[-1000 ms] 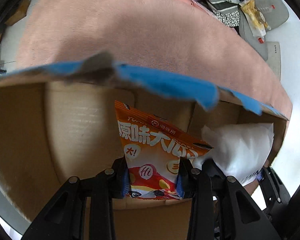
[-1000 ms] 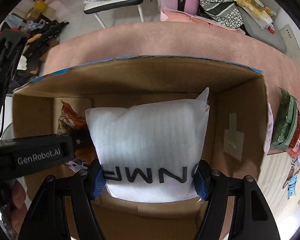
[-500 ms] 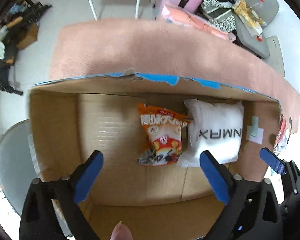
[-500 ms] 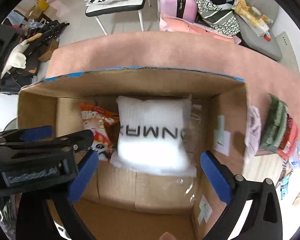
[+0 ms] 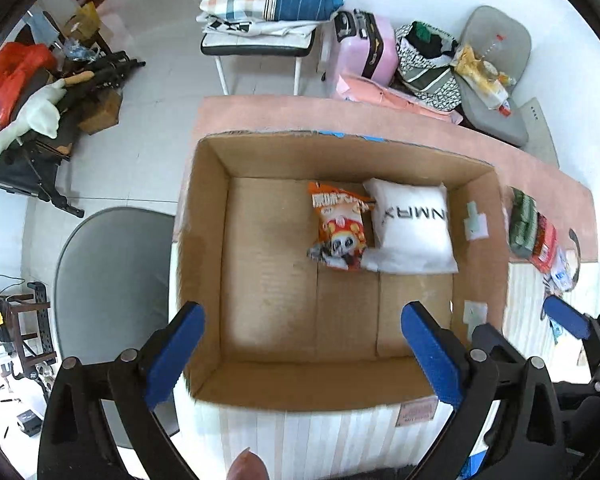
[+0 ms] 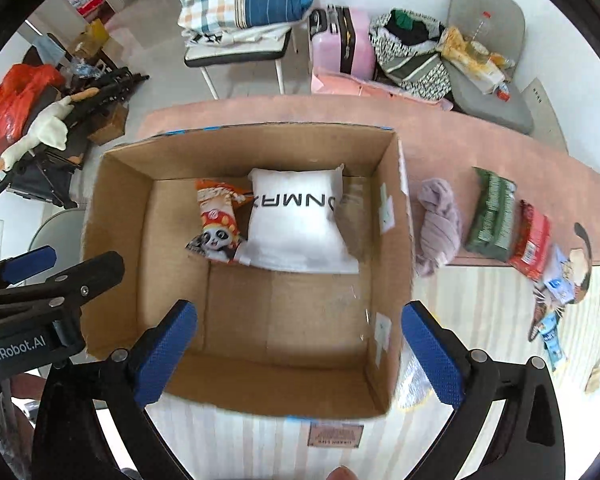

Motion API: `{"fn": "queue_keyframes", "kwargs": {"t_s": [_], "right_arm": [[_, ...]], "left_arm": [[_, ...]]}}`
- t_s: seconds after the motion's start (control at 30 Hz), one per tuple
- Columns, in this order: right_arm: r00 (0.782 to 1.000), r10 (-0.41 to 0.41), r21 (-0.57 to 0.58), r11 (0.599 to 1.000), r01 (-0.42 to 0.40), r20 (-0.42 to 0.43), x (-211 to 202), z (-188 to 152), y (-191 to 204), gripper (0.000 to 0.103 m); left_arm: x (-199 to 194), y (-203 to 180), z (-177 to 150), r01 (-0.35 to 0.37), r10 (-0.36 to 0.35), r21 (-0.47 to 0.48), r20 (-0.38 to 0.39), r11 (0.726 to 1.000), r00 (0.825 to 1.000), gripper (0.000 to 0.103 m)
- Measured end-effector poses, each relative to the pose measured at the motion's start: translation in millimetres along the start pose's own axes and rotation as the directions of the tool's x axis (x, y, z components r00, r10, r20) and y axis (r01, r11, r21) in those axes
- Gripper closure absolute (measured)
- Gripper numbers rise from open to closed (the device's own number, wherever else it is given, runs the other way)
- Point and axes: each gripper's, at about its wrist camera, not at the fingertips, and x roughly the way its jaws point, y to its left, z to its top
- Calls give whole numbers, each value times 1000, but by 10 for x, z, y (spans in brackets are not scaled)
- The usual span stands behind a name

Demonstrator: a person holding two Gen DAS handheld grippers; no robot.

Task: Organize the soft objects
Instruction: 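Carry both bags into the cardboard box and open both grippers, then grasp the green snack bag with left gripper while right grasps red snack bag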

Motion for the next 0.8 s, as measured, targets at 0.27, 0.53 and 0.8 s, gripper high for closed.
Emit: {"fn": "queue_keyframes", "kwargs": {"t_s": [0.27, 0.53, 0.8], "right_arm": [[997, 65, -7, 998, -64, 50, -445, -463, 29, 0], [988, 127, 85, 987, -134, 85, -676, -613, -549, 0], [997, 6, 303, 953, -27, 71, -686, -440, -2137, 0]], "left_arm": [[-450, -41, -375, -1, 0, 16, 83, 1000, 997, 0], [-637, -673, -329, -10, -4, 104, 137, 995, 991, 0], [-341, -1983, 65, -9, -12, 225, 93, 974, 996, 0]]}}
